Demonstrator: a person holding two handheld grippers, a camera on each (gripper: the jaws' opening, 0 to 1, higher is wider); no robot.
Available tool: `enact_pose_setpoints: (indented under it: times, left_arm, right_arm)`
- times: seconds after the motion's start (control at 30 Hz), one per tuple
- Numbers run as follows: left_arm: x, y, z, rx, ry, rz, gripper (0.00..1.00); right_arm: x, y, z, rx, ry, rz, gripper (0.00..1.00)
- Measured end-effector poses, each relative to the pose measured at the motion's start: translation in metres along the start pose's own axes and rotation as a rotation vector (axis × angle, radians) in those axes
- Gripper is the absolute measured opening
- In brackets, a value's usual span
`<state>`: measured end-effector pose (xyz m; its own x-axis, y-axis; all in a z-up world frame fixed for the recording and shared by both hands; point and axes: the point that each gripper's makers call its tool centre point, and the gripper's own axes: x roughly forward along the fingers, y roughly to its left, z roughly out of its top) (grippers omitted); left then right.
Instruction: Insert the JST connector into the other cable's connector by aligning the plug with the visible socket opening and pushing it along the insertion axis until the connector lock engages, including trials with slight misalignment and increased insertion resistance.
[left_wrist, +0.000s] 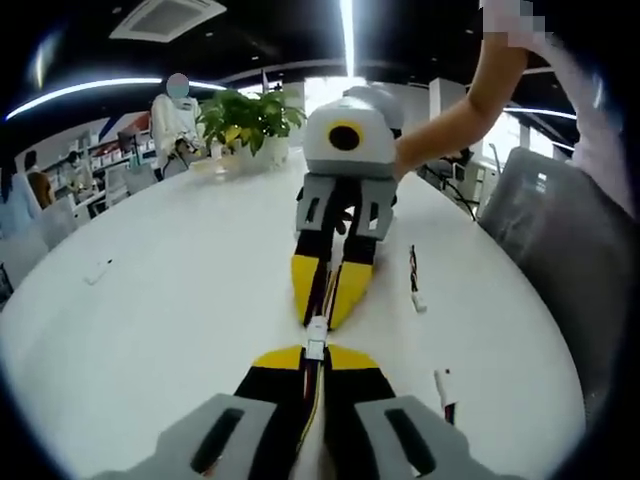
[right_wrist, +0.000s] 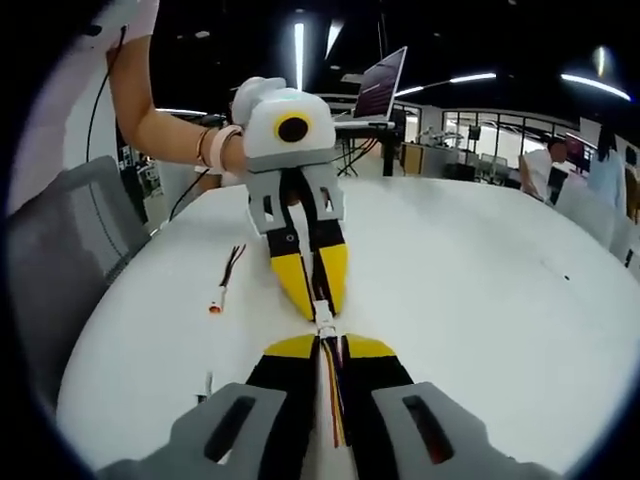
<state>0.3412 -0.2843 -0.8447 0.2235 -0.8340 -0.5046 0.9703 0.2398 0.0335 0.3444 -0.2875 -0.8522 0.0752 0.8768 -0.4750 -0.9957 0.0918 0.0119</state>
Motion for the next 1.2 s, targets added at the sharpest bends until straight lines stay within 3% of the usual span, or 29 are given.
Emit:
enact_pose_setpoints:
  times: [0.27, 0.6, 1.07, 1.2]
  left_arm:
    - [-0.003, 0.002, 0.002, -0.013, 0.012, 0.029, 0.04]
    - [-0.028, -0.002, 0.017, 0.019, 0.003, 0.082, 0.05]
    - [-0.06, -0.035, 0.041, 0.08, -0.011, 0.097, 0.07]
    - [-0.066, -0.043, 0.038, 0.093, 0.003, 0.102, 0.07]
  right_arm:
    - [-0.008, 0.002, 0.008, -0.002, -0.017, -0.026, 0.08]
    - [-0.029, 0.011, 0.027, -0.03, -0.049, -0.06, 0.11]
    - [-0.055, 0.031, 0.043, -0.037, -0.071, -0.089, 0.09]
    - [-0.061, 0.041, 0.044, -0.035, -0.07, -0.099, 0.1]
